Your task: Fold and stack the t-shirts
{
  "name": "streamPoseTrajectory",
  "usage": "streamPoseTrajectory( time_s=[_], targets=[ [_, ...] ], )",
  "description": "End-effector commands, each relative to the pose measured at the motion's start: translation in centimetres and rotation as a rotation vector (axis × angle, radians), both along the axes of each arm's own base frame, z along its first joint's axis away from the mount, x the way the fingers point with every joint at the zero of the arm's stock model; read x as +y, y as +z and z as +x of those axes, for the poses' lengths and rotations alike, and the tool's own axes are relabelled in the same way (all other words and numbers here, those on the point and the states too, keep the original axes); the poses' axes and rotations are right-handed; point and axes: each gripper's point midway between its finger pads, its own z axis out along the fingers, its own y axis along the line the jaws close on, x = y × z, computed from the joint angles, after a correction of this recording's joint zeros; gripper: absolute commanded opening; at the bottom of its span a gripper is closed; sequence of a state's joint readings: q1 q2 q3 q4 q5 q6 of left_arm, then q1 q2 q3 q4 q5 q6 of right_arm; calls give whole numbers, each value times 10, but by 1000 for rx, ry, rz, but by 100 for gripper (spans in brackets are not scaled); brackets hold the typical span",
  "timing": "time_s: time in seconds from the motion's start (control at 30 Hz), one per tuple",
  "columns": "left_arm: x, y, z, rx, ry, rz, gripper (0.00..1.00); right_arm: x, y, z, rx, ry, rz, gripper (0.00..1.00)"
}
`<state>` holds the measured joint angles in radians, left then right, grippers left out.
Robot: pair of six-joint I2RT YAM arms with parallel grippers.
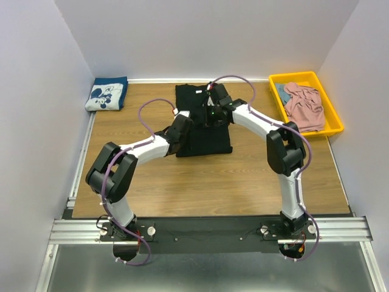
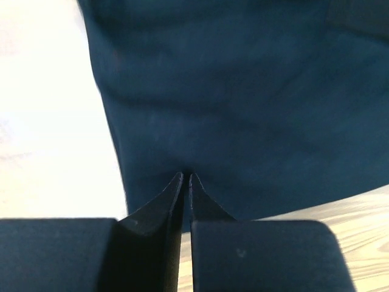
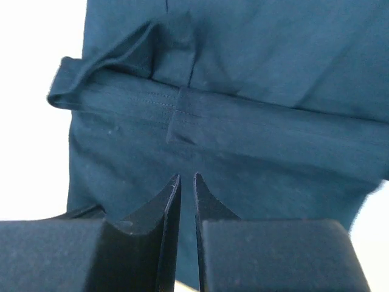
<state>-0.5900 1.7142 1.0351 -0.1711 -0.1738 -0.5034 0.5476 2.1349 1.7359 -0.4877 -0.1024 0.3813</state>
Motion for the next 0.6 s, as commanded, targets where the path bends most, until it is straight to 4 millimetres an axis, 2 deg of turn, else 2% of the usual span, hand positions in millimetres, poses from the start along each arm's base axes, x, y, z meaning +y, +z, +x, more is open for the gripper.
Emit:
streamPoseTrajectory(
  time_s=[0.0, 0.1, 0.13, 0.23, 0.27, 0.33, 0.37, 0.4, 0.43, 0.47, 0.53, 0.57],
  targets=[
    [2, -23, -20, 92, -10, -11, 14, 25, -23, -8, 65, 48, 62, 20],
    [6, -33, -30, 120, -6, -6, 14, 31, -37, -8, 83, 54, 53, 20],
    [7, -36, -34, 127, -8, -5, 14, 33, -36, -4, 75, 46, 54, 20],
    [13, -45, -47, 151, -6, -1, 14, 23, -45, 18, 20, -21, -17, 21],
    [15, -46, -49, 153, -6, 2, 13, 26, -38, 22, 2, -18, -10, 21],
    [19, -46, -53, 153, -2, 5, 13, 13, -40, 44, -65, -69, -84, 24],
    [22, -49, -57, 163, -1, 11, 13, 12, -22, 64, -121, -92, -74, 24],
    [24, -49, -59, 163, 0, 11, 13, 10, -28, 73, -130, -100, -86, 25],
    [25, -48, -61, 159, 3, 10, 13, 7, -25, 83, -145, -107, -83, 25],
    [27, -49, -64, 164, 5, 10, 13, 6, -3, 102, -195, -127, -47, 26],
    [28, -47, -67, 158, 6, 2, 13, 0, -3, 119, -209, -137, -33, 27],
    [30, -49, -69, 162, 11, 3, 13, 0, 3, 124, -218, -137, -15, 29]
  ],
)
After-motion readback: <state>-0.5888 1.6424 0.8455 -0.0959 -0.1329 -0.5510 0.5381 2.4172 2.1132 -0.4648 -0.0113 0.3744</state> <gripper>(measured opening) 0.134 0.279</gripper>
